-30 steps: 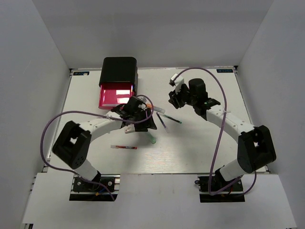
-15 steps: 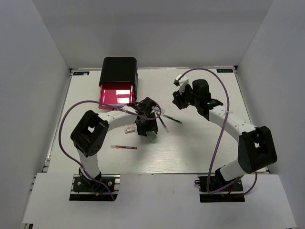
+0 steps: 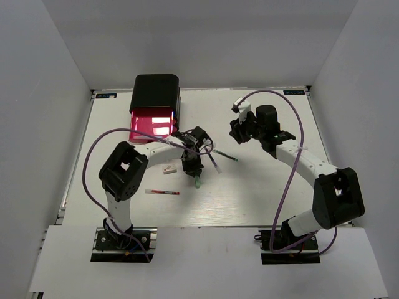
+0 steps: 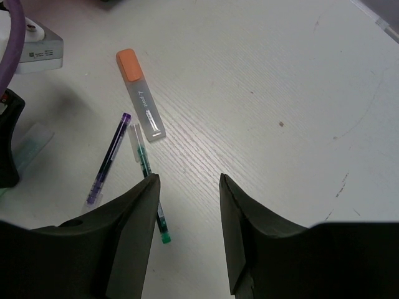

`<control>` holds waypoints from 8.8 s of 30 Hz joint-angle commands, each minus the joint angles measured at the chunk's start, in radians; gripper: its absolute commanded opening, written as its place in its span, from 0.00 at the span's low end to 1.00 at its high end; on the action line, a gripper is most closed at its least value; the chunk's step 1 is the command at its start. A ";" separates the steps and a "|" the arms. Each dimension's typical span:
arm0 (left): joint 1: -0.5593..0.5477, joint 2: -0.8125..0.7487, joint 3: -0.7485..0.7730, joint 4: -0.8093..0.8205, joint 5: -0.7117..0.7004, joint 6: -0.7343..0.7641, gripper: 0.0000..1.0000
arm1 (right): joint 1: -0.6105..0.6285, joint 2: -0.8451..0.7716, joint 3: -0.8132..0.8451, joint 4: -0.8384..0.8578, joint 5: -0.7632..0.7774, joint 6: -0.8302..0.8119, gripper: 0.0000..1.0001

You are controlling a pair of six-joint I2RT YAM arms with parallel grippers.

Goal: Sort the stationery into containers
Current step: Pick up the pen from the center of the board, then place the pen in the drawer, then pick up the pen from the center of the board, then place the pen in the drawer, then close the drawer in the storage box, then open the drawer in the storage box.

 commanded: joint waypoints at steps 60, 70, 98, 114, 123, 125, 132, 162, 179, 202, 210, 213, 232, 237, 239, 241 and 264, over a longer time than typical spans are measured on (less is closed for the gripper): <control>0.392 -1.025 -0.383 0.243 -0.152 0.123 0.84 | 0.135 0.699 0.643 -0.248 -0.287 -0.359 0.75; 0.392 -1.207 -0.653 0.249 -0.141 -0.001 0.87 | 0.157 0.771 0.652 -0.219 -0.203 -0.365 0.64; 0.392 -1.032 -0.991 0.822 -0.230 0.129 0.78 | 0.298 0.501 0.805 0.136 -0.534 -0.102 0.09; 0.392 -0.922 -0.969 0.990 -0.278 0.159 0.72 | 0.391 0.730 0.922 0.454 -0.407 0.030 0.57; 0.392 -0.802 -0.940 1.164 -0.312 0.178 0.54 | 0.370 0.646 0.849 0.491 -0.379 0.037 0.58; 0.392 -0.776 -0.931 1.209 -0.303 0.178 0.51 | 0.355 0.618 0.813 0.505 -0.359 0.038 0.53; 0.392 -0.667 -0.879 1.287 -0.312 0.187 0.48 | 0.261 0.405 0.499 0.523 -0.350 0.009 0.48; 0.392 -0.366 -0.513 1.326 -0.353 0.143 0.23 | -0.003 0.010 -0.046 0.394 -0.313 -0.085 0.47; 0.428 -0.219 -0.386 1.306 -0.353 0.113 0.23 | -0.066 -0.031 -0.118 0.377 -0.319 -0.100 0.47; 0.458 -0.360 -0.604 1.309 -0.114 0.103 0.54 | -0.087 -0.051 -0.167 0.365 -0.330 -0.117 0.47; 0.537 -0.359 -0.617 1.297 -0.100 0.113 0.67 | -0.090 -0.051 -0.187 0.382 -0.327 -0.117 0.47; 0.566 -0.319 -0.589 1.287 -0.063 0.136 0.69 | -0.092 -0.056 -0.193 0.383 -0.329 -0.118 0.47; 0.639 -0.170 -0.485 1.395 0.168 0.190 0.71 | -0.101 -0.048 -0.204 0.396 -0.327 -0.124 0.47; 0.639 -0.159 -0.451 1.375 0.099 0.190 0.70 | -0.101 -0.048 -0.202 0.394 -0.326 -0.129 0.47; 0.639 -0.146 -0.439 1.375 0.089 0.190 0.68 | -0.101 -0.047 -0.204 0.394 -0.326 -0.132 0.47; 0.639 -0.121 -0.408 1.350 0.089 0.190 0.65 | -0.104 -0.045 -0.204 0.394 -0.324 -0.132 0.47; 0.639 -0.208 -0.537 1.378 0.119 0.210 0.00 | -0.107 -0.051 -0.213 0.382 -0.353 -0.166 0.47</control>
